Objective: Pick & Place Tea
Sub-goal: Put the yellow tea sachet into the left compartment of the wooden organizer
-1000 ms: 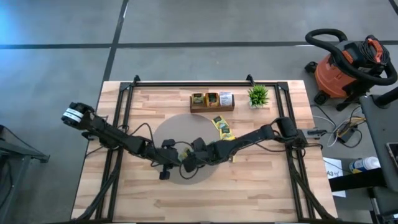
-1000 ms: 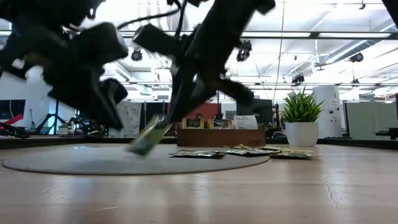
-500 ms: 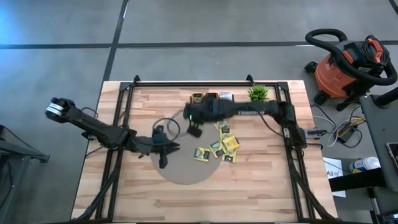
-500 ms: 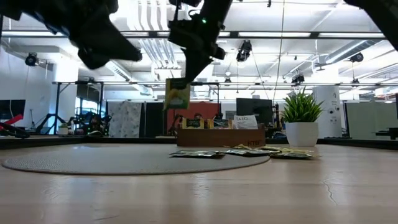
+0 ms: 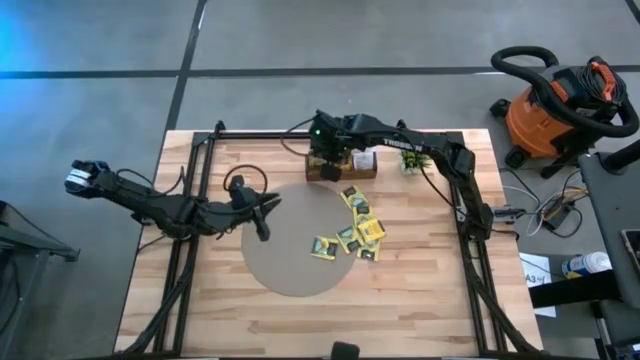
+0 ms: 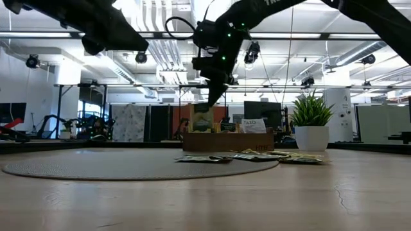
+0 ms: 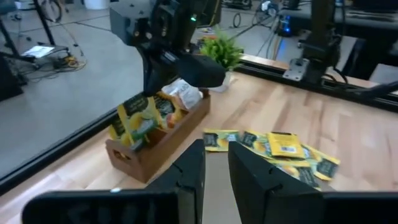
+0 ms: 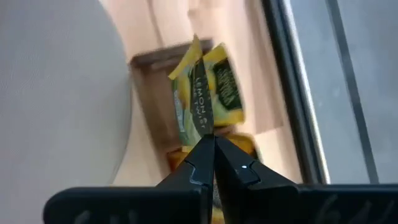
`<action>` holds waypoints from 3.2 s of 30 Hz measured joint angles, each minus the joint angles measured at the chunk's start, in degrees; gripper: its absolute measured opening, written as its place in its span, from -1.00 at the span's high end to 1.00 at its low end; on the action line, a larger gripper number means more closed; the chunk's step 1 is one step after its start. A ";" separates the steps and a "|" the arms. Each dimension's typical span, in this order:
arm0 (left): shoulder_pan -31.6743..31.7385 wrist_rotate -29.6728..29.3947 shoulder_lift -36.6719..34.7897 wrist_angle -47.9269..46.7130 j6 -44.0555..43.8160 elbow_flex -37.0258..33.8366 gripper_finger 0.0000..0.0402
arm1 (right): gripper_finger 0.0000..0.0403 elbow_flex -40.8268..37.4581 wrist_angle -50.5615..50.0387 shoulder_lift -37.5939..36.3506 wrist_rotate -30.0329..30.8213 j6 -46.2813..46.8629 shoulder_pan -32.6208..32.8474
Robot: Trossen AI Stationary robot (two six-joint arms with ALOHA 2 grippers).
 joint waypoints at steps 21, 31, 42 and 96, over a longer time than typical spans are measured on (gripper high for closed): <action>14.26 5.72 0.71 1.14 2.00 0.00 0.67 | 0.96 -6.66 9.17 -0.13 -4.71 -8.81 -2.79; 16.20 5.80 0.71 1.19 2.00 0.00 0.67 | 0.96 -10.63 14.93 -0.17 -4.39 -11.24 -3.02; 16.45 5.83 0.71 1.17 0.82 0.00 0.67 | 0.88 -11.11 16.82 -0.17 -4.10 -13.60 -3.13; 16.40 15.19 0.61 1.30 2.32 0.00 0.67 | 0.66 -12.73 -2.05 -18.25 0.74 17.84 24.98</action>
